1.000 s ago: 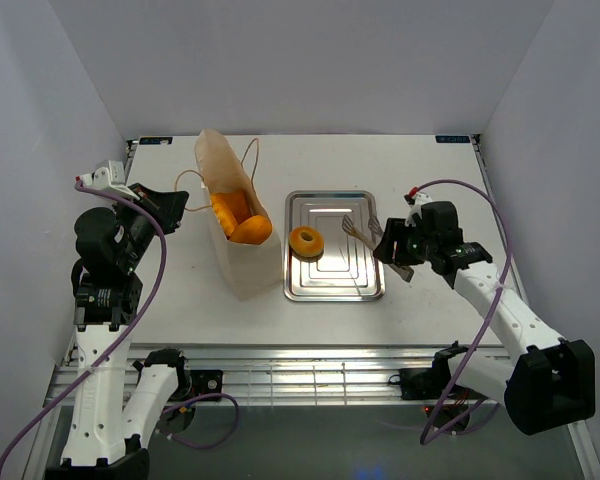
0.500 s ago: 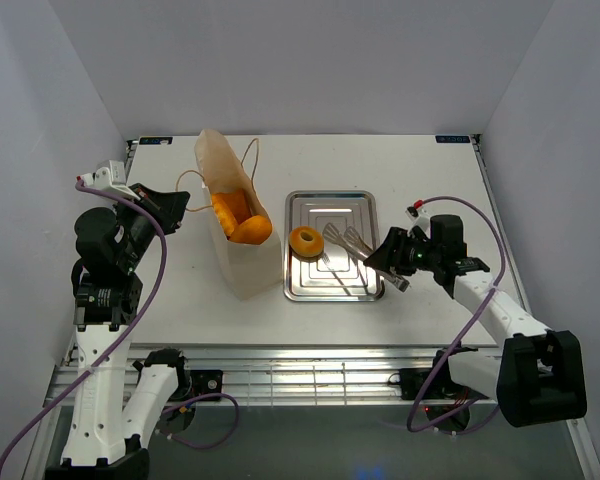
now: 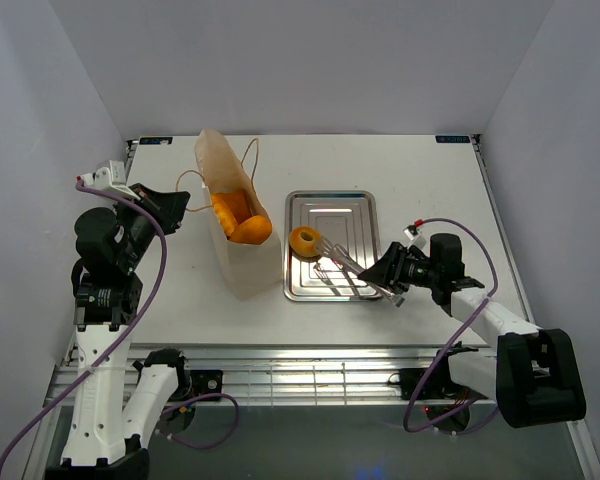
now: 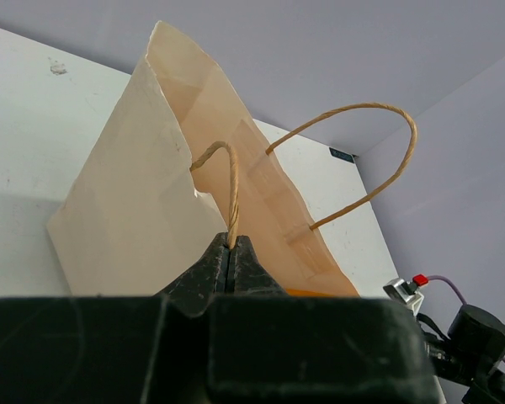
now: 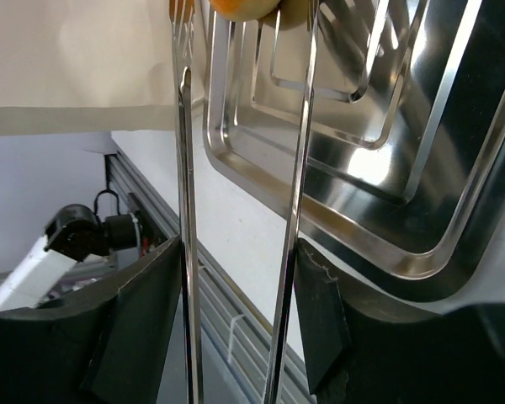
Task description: Place the fake bread into the paper bag
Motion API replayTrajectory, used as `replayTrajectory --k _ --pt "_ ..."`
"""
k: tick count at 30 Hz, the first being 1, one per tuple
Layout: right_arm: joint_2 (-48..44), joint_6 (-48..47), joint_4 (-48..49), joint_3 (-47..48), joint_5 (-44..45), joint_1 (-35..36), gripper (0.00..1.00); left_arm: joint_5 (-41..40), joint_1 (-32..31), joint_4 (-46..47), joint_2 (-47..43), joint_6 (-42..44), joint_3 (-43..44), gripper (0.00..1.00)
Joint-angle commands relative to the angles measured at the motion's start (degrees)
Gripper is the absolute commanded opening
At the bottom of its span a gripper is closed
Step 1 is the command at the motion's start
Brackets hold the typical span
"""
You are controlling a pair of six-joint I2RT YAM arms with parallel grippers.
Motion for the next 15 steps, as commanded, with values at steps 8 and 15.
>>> replayTrajectory --k 8,15 --pt "-4.4 14.7 13.9 -8.6 -7.1 -1.4 0.6 1.1 0.1 0.5 -1.1 -0.3 -1.1 0.0" --pt "-5.6 22.5 19.3 -11.2 -7.7 -1.5 0.61 1.1 0.1 0.5 -1.3 -0.3 -1.2 0.0"
